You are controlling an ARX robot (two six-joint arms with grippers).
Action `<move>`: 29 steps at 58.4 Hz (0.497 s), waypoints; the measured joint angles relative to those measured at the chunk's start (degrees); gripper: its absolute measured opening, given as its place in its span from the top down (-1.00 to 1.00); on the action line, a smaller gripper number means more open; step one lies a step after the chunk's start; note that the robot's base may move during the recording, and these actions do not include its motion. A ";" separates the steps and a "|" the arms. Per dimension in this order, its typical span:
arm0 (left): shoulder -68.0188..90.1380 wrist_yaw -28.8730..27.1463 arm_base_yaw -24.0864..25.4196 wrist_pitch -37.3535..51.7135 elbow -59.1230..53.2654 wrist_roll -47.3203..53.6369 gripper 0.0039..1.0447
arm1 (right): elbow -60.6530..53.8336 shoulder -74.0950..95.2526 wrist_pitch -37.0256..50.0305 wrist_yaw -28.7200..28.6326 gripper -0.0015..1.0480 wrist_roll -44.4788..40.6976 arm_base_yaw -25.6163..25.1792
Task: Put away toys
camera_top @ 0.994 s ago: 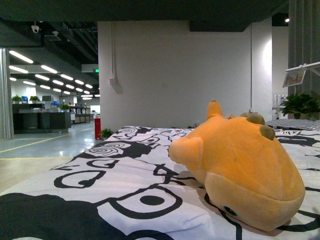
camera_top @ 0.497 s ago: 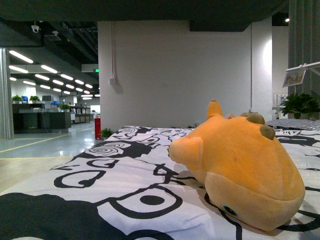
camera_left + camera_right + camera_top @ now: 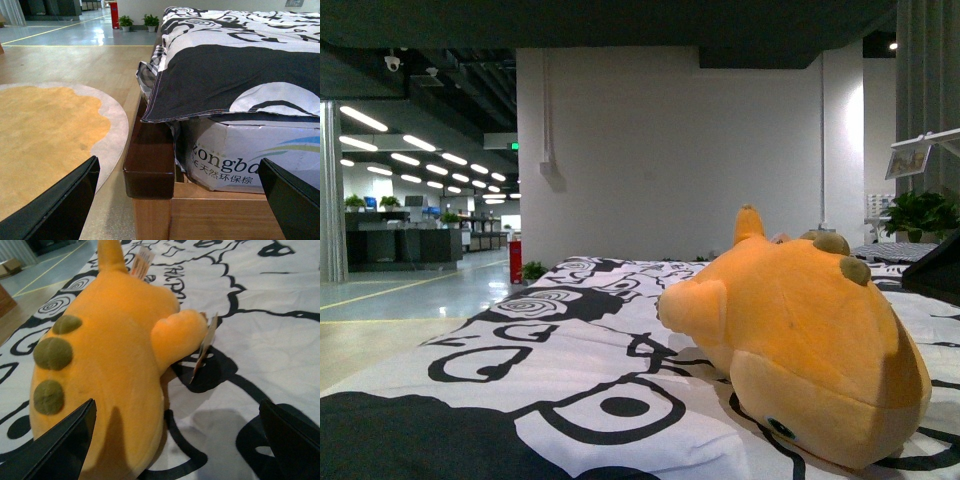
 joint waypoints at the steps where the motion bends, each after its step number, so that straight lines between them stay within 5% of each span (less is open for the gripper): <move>1: 0.00 0.00 0.00 0.00 0.00 0.00 -0.89 | 0.09 0.17 0.00 0.15 -0.87 0.09 0.48; 29: 0.00 0.00 0.00 0.00 0.00 0.00 -0.89 | 3.93 1.64 -0.66 7.08 -0.87 1.09 12.11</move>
